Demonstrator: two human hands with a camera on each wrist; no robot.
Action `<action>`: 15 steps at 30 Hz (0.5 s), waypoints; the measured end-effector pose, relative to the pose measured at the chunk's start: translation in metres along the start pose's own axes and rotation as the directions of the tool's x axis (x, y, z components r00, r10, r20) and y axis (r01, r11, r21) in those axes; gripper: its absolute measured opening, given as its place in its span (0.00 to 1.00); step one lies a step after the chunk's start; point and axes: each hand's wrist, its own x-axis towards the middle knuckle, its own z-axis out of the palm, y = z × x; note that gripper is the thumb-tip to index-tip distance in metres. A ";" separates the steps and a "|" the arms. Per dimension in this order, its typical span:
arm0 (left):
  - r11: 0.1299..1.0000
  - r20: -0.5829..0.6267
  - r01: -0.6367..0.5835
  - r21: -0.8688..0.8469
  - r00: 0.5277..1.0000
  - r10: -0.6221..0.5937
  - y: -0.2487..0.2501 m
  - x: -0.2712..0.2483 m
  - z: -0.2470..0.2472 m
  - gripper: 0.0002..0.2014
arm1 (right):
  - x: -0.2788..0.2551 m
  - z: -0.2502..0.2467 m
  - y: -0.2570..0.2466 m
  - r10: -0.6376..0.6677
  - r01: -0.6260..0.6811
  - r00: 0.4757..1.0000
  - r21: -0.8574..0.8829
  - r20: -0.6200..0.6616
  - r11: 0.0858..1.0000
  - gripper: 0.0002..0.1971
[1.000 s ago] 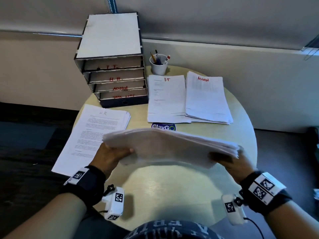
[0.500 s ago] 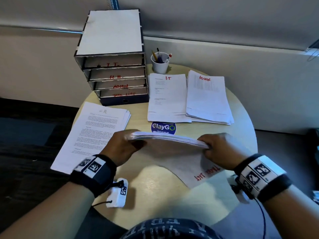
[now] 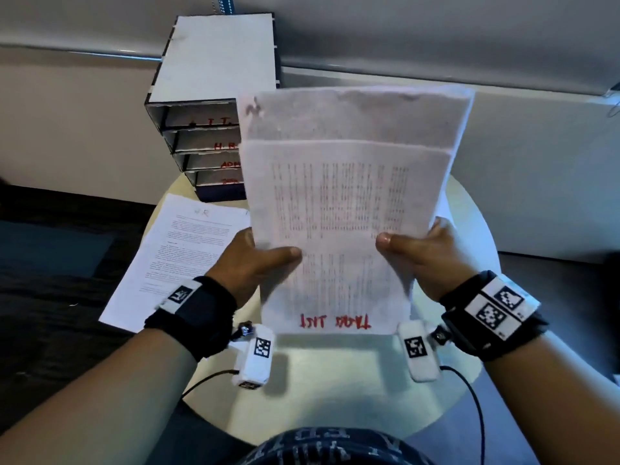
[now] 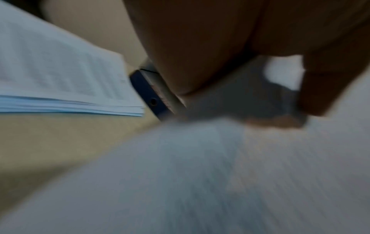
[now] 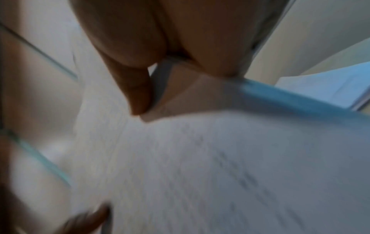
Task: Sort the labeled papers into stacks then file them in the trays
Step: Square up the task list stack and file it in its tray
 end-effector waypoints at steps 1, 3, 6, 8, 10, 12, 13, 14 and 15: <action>0.998 -0.075 -0.045 0.042 0.996 0.048 0.001 -0.001 0.009 0.21 | -0.002 0.005 -0.001 -0.041 0.041 0.998 0.005 -0.050 0.999 0.09; 0.987 -0.249 -0.116 0.110 0.958 0.140 0.001 -0.001 0.021 0.17 | -0.006 0.013 0.002 -0.117 0.117 0.981 -0.013 -0.158 0.993 0.10; 0.942 -0.407 -0.188 0.278 0.865 0.293 -0.008 -0.004 0.032 0.11 | -0.014 0.027 0.012 -0.148 0.153 0.956 0.002 -0.254 0.988 0.12; 0.942 -0.426 -0.215 0.258 0.850 0.311 -0.015 -0.010 0.039 0.13 | -0.019 0.035 0.022 -0.123 0.139 0.954 0.040 -0.273 0.989 0.14; 0.967 -0.419 -0.209 0.146 0.872 0.252 -0.027 -0.013 0.039 0.10 | -0.023 0.038 0.036 -0.081 0.095 0.960 0.039 -0.266 0.995 0.13; 0.988 -0.397 -0.138 0.069 0.905 0.154 -0.045 -0.015 0.035 0.13 | -0.028 0.037 0.055 0.002 -0.012 0.975 -0.047 -0.223 0.999 0.09; 0.997 -0.383 -0.075 0.030 0.920 0.080 -0.056 -0.016 0.032 0.14 | -0.030 0.036 0.064 0.070 -0.088 0.981 -0.095 -0.181 0.992 0.08; 1.000 -0.375 -0.005 0.006 0.927 0.007 -0.066 -0.018 0.028 0.14 | -0.032 0.035 0.074 0.152 -0.170 0.979 -0.132 -0.136 0.977 0.08; 0.999 -0.371 0.051 -0.002 0.927 -0.048 -0.076 -0.019 0.025 0.13 | -0.034 0.035 0.081 0.227 -0.242 0.968 -0.150 -0.112 0.959 0.08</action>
